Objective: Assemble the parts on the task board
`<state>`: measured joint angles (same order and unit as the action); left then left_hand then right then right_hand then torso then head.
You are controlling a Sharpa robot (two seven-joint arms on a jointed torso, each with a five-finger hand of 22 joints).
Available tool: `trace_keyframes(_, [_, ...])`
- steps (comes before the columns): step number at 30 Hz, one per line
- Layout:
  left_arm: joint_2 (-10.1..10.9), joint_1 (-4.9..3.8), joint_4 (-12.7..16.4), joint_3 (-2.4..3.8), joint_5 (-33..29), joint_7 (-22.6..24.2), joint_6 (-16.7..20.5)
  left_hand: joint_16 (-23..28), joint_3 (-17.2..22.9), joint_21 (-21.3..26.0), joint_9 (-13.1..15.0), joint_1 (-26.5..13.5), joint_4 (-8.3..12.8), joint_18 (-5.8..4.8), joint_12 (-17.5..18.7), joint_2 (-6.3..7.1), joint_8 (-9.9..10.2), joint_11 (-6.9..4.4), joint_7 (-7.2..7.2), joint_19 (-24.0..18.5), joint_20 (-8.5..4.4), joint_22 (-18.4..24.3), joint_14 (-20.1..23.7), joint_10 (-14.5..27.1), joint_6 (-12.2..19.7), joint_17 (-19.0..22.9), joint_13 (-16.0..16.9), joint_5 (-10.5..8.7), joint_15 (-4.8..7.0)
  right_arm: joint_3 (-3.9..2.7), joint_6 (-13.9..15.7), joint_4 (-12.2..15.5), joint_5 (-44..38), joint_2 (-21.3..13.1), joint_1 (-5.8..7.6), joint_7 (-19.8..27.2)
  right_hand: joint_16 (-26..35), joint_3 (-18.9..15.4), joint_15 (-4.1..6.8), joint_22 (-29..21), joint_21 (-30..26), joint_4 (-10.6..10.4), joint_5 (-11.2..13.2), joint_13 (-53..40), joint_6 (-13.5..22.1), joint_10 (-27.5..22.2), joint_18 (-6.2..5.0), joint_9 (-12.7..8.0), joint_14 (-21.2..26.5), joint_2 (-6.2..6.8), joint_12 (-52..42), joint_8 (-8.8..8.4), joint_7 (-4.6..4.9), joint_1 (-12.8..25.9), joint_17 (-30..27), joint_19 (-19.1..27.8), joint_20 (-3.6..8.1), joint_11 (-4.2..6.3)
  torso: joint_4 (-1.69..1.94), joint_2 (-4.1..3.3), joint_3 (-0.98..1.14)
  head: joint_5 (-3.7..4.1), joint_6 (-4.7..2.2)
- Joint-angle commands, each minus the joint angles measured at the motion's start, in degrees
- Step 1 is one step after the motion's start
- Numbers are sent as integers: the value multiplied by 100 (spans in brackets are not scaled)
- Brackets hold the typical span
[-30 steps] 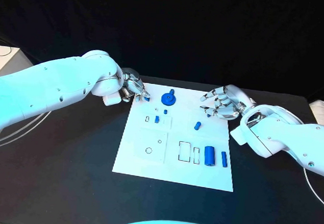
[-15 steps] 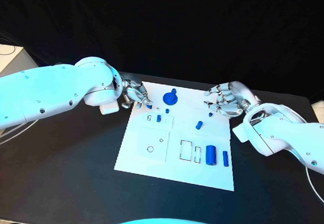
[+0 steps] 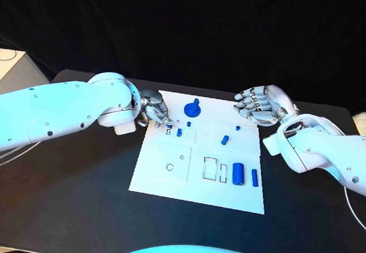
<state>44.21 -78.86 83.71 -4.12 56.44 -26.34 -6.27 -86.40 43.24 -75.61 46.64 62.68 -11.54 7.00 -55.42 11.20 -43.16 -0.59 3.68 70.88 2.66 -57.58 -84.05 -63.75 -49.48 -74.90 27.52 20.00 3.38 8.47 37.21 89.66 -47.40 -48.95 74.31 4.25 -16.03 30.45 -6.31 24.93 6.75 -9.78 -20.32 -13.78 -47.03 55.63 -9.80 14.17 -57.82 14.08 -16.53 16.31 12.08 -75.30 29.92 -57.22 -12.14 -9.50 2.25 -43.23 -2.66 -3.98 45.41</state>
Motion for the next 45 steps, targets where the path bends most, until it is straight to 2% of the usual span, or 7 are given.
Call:
trace_keyframes(1, [-35, 8, 16, -10, 407, 0, -10, -40, 1336, -18, 2, -51, 1363, -32, -27, -2, -32, 2, -1, 54, -1, -4, -334, -34, -38, -775, -10, 48, 44, -1, 50, -23, 317, 11, 1, 389, 325, -22, -72, -394, -278, 69, -3, 357, 85, 4, -64, -41, 106, -35, 150, -78, 119, 42, -267, 23, -97, -28, 3, -5, -1, 16, 41])
trace_keyframes(6, [-86, 13, -25, -29, 515, -17, -44, -41, 1336, -23, 2, -56, 1366, -34, -27, 0, -32, 1, -2, 60, -2, -14, -336, -36, -41, -779, -10, 54, 45, -1, 28, -56, 417, 21, 4, 472, 624, -67, -155, -841, -322, 138, -25, 702, 98, -21, -69, -88, 202, -79, 332, -163, 152, 48, -580, 145, -183, -75, 3, -5, 1, 14, 60])
trace_keyframes(13, [-167, 31, -114, -61, 552, -60, -77, -40, 1336, -24, 2, -62, 1370, -34, -27, 1, -33, 0, -3, 60, -3, -14, -335, -39, -44, -777, -11, 62, 46, -1, -49, -93, 584, 26, 8, 536, 758, -78, -176, -1095, -322, 169, -31, 879, 91, -10, -75, -112, 206, -113, 436, -206, 154, 56, -762, 190, -209, -88, 2, -8, -9, 23, 83])
trace_keyframes(15, [-181, 40, -130, -68, 556, -75, -128, -43, 1338, -29, 2, -68, 1375, -36, -27, 2, -33, -1, -4, 65, -4, -23, -337, -42, -47, -783, -13, 73, 47, -1, -60, -101, 630, 27, 9, 544, 777, -81, -180, -1137, -321, 174, -32, 906, 92, -6, -74, -116, 201, -118, 453, -214, 157, 59, -793, 194, -213, -92, 0, -4, -5, 18, 98])
trace_keyframes(19, [-196, 53, -156, -87, 570, -112, -252, -43, 1341, -30, 2, -74, 1382, -36, -26, 3, -33, -3, -6, 66, -6, -24, -338, -45, -50, -785, -14, 86, 48, -1, -79, -111, 698, 28, 11, 551, 787, -82, -183, -1163, -319, 177, -33, 922, 91, 0, -74, -119, 193, -121, 462, -219, 161, 61, -811, 192, -216, -94, 1, -3, 4, 28, 115])
trace_keyframes(28, [-214, 80, -219, -112, 748, -139, -381, -39, 1342, -28, 2, -76, 1385, -35, -26, 3, -32, -4, -7, 62, -6, -18, -335, -45, -51, -775, -15, 91, 49, -1, -100, -113, 729, 30, 12, 552, 793, -83, -184, -1181, -318, 178, -35, 933, 89, 4, -75, -121, 188, -124, 468, -222, 164, 62, -824, 191, -218, -96, 5, 2, 1, 29, 146])
trace_keyframes(45, [-219, 114, -222, -119, 757, -123, -468, -31, 1342, -26, 0, -85, 1391, -33, -22, 2, -30, -5, -8, 56, -8, -10, -329, -45, -53, -757, -18, 99, 50, -1, -148, -130, 737, 42, 12, 539, 804, -88, -187, -1210, -318, 181, -36, 951, 89, 7, -75, -124, 182, -125, 478, -227, 169, 67, -844, 190, -221, -100, 4, 1, 5, 26, 176])
